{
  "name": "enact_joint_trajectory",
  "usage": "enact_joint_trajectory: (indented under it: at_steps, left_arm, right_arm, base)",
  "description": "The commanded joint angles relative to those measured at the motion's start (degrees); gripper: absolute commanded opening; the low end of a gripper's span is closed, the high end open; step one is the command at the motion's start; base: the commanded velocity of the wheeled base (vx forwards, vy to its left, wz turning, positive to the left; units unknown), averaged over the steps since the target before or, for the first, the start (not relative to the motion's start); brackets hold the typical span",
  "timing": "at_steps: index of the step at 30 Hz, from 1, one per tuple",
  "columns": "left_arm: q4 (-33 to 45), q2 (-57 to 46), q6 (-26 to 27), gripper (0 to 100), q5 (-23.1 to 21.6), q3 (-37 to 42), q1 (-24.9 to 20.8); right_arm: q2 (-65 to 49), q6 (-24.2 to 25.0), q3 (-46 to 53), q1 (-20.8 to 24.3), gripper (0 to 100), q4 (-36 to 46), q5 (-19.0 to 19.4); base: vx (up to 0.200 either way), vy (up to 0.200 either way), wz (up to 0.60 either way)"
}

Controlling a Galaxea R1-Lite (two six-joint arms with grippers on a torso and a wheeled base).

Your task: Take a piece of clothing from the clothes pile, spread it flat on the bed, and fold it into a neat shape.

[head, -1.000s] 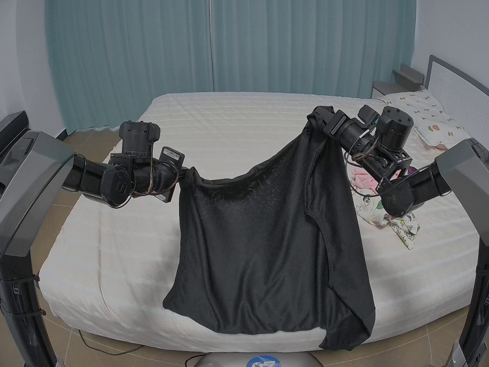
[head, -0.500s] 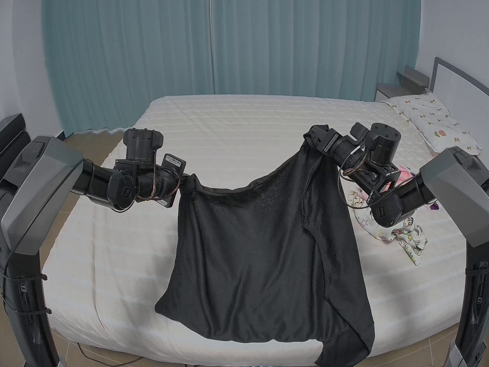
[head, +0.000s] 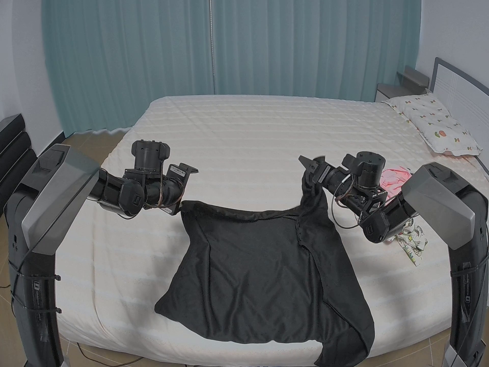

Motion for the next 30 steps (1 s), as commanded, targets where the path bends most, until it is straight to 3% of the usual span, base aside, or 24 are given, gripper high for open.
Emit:
enact_joint_trajectory:
  at_steps: [1, 8, 17, 25, 30]
  left_arm:
    - [0.6, 1.3, 0.0, 100, -0.1, -0.7, 2.2]
    - [0.3, 1.4, 1.0, 100, 0.3, -0.8, 5.5]
    - [0.7, 1.7, 0.8, 100, -0.3, -3.2, 7.6]
    - [-1.4, -7.2, 0.7, 100, -5.1, 13.9, 7.4]
    - [-3.2, -10.5, 0.6, 100, -6.4, 22.5, 7.3]
  right_arm:
    - [4.8, -3.4, 0.1, -3.6, 100, 2.3, -4.0]
    - [4.2, -5.2, 3.5, -6.7, 100, 2.1, -4.6]
    - [1.1, -6.8, 13.7, -2.9, 100, 0.6, -2.9]
    - [1.0, -8.7, 9.7, 4.8, 100, 11.5, -9.6]
    - [3.0, -8.7, 5.9, 5.8, 100, 16.1, -10.0]
  base:
    - [0.0, 0.0, 0.0]
    - [0.0, 0.0, 0.0]
    - [0.0, 0.0, 0.0]
    - [0.0, 0.0, 0.0]
    - [0.0, 0.0, 0.0]
